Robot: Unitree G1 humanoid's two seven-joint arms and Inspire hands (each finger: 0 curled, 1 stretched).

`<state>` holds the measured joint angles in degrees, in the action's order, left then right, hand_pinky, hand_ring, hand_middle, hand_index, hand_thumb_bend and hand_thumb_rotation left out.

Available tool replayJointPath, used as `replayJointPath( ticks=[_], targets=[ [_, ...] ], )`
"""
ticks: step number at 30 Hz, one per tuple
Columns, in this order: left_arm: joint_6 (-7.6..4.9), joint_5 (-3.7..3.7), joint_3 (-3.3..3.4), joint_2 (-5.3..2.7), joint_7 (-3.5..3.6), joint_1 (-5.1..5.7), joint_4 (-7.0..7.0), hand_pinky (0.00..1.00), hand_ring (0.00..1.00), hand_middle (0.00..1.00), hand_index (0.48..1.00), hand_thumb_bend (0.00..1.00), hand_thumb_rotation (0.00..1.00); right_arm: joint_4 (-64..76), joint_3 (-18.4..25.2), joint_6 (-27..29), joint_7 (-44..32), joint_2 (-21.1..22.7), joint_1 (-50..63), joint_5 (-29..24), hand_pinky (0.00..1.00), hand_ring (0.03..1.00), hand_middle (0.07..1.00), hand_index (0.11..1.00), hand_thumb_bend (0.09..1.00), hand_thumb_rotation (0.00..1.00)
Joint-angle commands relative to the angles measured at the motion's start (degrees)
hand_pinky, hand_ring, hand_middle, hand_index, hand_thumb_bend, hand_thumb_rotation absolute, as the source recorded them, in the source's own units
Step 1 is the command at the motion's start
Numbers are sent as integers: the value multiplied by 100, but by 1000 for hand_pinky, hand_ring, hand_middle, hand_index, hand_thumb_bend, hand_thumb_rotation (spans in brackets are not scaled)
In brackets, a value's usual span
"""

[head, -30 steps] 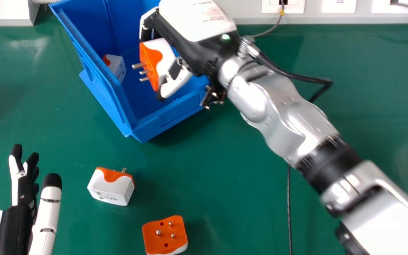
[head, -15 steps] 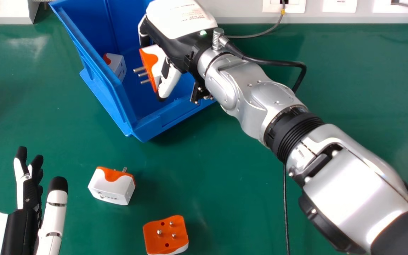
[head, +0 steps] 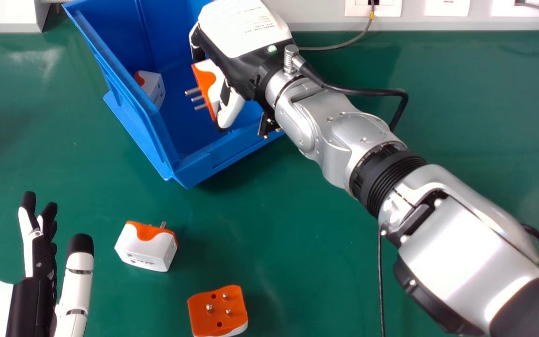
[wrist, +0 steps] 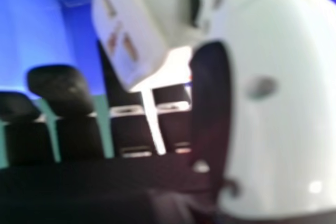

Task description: Pick all objects and put in blue box

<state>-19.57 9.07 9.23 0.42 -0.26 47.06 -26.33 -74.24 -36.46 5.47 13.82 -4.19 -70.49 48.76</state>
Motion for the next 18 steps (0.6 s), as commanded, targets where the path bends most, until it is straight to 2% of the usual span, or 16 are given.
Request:
replayJointPath(
  ticks=[1,2,6,7,9,13,18],
  targets=[
    [-124,58,-44,-28,-59,7,-55,1000,1000,1000,1000,403,1000,50,-25,22,101,89,-55,-32,262,325,389,548,526,204],
    [-115,73,-62,-32,-68,3,-61,1000,1000,1000,1000,403,1000,56,-2,44,106,95,-20,-68,262,325,389,548,526,204],
    [-120,89,-118,-34,-93,6,-66,1000,1000,1000,1000,408,1000,72,63,62,195,102,86,-153,653,752,788,800,538,453],
    [-122,91,-127,-33,-98,10,-68,1000,1000,1000,1000,409,1000,75,59,60,222,105,101,-163,692,795,827,825,540,478],
    [-129,98,-134,-26,-102,21,-73,1000,1000,1000,1000,411,1000,90,50,63,278,125,136,-173,748,856,883,861,541,510],
    [-162,62,-98,10,-91,5,-45,1000,1000,1000,1000,410,1000,139,72,72,355,163,169,-207,818,941,961,923,538,553],
    [-131,61,-77,24,-90,-36,-36,1000,1000,1000,1000,407,1000,228,156,128,418,194,227,-301,851,973,988,951,520,573]
  ],
)
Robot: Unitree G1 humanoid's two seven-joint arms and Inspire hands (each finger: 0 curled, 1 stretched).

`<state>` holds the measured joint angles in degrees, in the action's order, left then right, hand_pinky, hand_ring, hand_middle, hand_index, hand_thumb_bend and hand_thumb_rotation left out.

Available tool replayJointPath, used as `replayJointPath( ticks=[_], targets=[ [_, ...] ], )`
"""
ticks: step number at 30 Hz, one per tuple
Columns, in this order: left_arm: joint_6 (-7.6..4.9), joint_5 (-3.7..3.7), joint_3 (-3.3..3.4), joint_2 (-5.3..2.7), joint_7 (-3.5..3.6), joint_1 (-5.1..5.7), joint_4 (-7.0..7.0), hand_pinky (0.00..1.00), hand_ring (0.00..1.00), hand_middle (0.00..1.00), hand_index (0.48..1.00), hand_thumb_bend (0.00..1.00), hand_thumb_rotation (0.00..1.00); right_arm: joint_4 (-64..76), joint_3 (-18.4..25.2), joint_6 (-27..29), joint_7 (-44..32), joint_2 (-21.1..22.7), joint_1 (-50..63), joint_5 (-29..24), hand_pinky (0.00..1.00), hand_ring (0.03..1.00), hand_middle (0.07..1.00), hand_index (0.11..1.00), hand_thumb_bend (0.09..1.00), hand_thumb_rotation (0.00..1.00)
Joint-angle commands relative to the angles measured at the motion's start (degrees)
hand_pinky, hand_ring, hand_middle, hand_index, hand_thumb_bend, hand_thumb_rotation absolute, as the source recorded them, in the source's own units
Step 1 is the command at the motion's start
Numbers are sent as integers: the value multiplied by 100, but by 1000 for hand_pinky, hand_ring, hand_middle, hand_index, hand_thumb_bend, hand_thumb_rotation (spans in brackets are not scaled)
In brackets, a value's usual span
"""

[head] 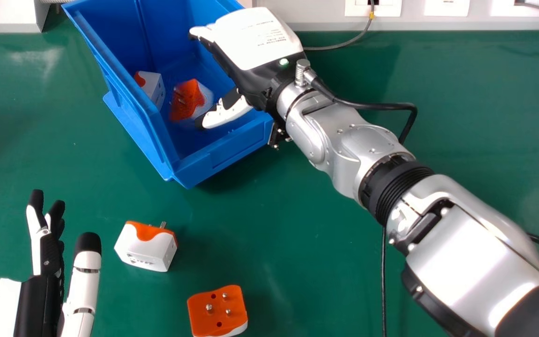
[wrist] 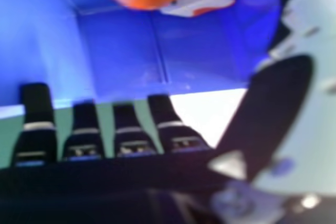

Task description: Pick all objects and put in blue box

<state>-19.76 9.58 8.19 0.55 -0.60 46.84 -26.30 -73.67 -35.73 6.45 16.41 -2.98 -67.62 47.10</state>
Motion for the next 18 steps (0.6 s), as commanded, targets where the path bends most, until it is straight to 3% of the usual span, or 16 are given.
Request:
replayJointPath(
  ticks=[1,12,18],
  targets=[
    [-98,9,24,10,-55,-24,-38,1000,1000,1000,1000,406,1000,197,98,49,184,83,-36,-143,858,980,992,957,511,583],
    [-8,65,-8,-10,-83,-151,-53,1000,1000,1000,1000,408,1000,854,328,267,452,312,345,-390,869,987,1000,966,484,590],
    [46,59,-55,-2,-94,-215,-69,1000,1000,1000,1000,413,1000,2516,463,380,625,787,1354,-413,869,989,1000,964,467,593]
  ],
)
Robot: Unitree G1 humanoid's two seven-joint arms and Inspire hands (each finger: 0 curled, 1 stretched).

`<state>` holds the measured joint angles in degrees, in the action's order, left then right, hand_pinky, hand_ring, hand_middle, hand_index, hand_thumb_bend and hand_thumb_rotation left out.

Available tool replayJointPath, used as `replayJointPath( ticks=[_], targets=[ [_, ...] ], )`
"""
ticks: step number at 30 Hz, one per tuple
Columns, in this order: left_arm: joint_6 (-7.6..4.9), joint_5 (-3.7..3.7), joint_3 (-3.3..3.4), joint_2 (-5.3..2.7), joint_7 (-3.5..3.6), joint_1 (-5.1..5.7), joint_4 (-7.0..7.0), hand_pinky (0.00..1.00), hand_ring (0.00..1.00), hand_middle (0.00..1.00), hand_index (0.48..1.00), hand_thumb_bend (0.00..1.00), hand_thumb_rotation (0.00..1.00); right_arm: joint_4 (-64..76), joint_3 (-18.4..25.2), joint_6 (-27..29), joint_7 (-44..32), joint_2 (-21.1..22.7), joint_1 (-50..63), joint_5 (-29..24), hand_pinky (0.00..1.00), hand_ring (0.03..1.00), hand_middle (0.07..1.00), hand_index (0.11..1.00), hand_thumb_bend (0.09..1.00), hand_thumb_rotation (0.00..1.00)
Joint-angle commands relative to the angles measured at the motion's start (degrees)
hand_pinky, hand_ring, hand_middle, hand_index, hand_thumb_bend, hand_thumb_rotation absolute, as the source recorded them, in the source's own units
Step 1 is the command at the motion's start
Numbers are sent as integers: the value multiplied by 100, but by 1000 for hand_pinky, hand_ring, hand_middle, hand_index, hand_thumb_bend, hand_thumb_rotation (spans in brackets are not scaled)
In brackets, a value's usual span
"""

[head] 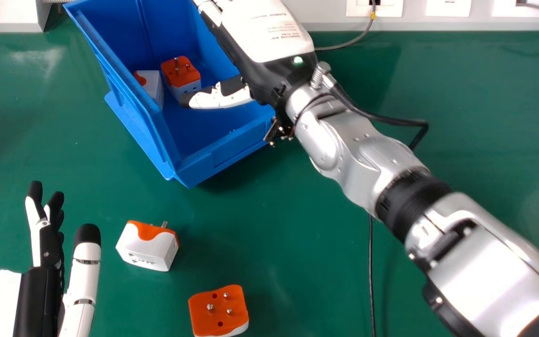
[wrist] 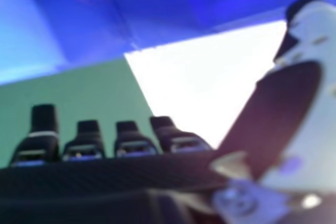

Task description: Pick all objects and put in blue box

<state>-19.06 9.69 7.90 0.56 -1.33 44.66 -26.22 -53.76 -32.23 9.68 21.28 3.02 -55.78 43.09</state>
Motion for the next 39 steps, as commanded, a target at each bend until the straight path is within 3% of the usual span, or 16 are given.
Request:
replayJointPath(
  ticks=[1,6,11,14,17,22,26,33,39],
  targets=[
    [-36,45,-33,-4,-24,10,-70,1000,1000,1000,1000,414,1000,790,128,39,125,254,332,2,870,989,1000,963,465,597],
    [-144,9,-30,4,-54,5,46,1000,1000,1000,1000,418,1000,2889,282,23,-70,795,1792,39,878,992,1000,959,456,619],
    [-224,25,-33,32,-73,-89,219,1000,1000,1000,1000,418,1000,4720,463,-85,-625,1209,3266,-91,924,999,1000,966,461,672],
    [-179,31,0,74,-62,-182,244,1000,1000,1000,1000,412,1000,5403,569,-64,-838,1347,4011,-125,932,1000,1000,966,462,680],
    [-93,-26,85,146,-33,-297,267,1000,1000,1000,1000,404,1000,5877,638,34,-935,1471,4714,-111,925,999,1000,964,463,679],
    [125,-90,157,226,27,-487,230,1000,1000,1000,1000,389,1000,6253,666,240,-971,1659,5572,-46,919,995,1000,961,462,670],
    [267,-119,132,259,56,-602,199,1000,1000,1000,1000,380,1000,6217,600,437,-908,1758,6014,70,916,993,1000,955,462,667],
    [233,-209,172,291,117,-710,282,1000,1000,1000,1000,390,1000,5704,350,750,-783,1793,6403,380,896,975,991,938,462,669],
    [235,-223,205,297,103,-764,304,1000,1000,1000,1000,376,1000,5365,172,898,-987,1742,6381,375,893,961,978,921,459,667]
  ],
)
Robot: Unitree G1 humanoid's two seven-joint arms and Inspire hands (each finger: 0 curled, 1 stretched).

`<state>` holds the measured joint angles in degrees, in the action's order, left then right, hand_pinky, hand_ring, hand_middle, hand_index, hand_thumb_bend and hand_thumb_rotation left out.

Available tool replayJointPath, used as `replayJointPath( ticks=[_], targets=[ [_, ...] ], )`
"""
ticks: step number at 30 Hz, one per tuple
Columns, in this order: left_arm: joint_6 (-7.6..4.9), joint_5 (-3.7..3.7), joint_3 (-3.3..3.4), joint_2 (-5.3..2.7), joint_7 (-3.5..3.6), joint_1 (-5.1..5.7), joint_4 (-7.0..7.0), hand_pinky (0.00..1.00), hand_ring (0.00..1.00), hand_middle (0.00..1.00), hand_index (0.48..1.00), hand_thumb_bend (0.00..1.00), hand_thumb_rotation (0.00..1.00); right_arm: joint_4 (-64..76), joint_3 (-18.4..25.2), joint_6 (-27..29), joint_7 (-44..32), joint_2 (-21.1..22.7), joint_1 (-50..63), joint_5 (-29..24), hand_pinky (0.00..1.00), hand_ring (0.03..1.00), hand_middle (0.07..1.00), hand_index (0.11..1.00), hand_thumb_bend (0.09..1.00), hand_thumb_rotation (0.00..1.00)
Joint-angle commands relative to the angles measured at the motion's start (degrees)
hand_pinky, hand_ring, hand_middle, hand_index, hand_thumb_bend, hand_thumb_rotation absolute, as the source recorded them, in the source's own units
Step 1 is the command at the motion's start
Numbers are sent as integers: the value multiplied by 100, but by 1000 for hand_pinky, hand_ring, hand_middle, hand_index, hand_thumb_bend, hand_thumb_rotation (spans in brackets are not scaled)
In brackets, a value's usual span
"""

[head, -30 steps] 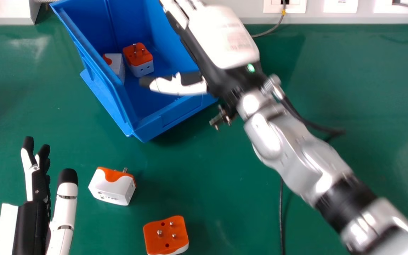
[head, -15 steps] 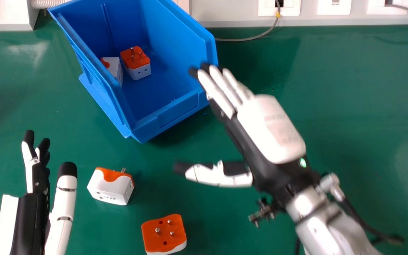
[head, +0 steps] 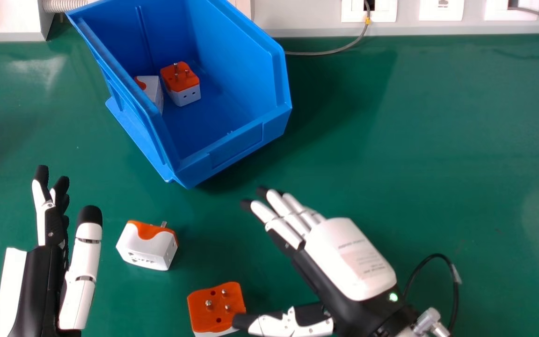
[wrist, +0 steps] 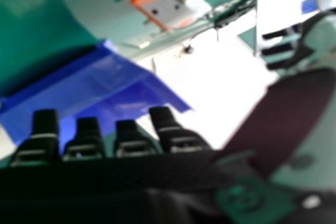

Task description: Pick all objects and put in blue box

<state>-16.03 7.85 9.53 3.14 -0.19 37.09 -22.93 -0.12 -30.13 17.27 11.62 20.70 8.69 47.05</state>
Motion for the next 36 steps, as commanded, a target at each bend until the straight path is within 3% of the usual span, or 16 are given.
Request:
replayJointPath(
  ticks=[1,8,16,25,29,36],
  targets=[
    [-68,-38,46,33,-16,-11,-30,1000,1000,1000,1000,375,1000,-56,-78,138,-50,-46,-85,-2,895,961,978,921,458,666],
    [3,-33,33,-30,-52,-29,-89,1000,1000,1000,1000,397,1000,-389,-421,-41,-354,-190,-268,301,916,964,981,920,455,657],
    [-30,-41,23,-91,-91,20,-99,1000,1000,1000,1000,408,1000,-904,-719,-61,-556,-367,-643,412,882,955,979,925,460,658],
    [-103,-8,6,-97,-150,20,-18,1000,1000,1000,1000,416,1000,-1224,-969,-233,-977,-462,-912,476,870,947,980,927,461,651],
    [-101,-7,-23,-101,-160,68,-84,1000,1000,1000,1000,419,1000,-1271,-1047,-379,-1138,-509,-1061,539,882,948,975,925,458,647],
    [-113,-55,-3,-80,-141,183,-137,1000,1000,1000,1000,423,1000,-1568,-1226,-482,-1013,-509,-1315,819,857,940,966,917,443,616]
  ],
)
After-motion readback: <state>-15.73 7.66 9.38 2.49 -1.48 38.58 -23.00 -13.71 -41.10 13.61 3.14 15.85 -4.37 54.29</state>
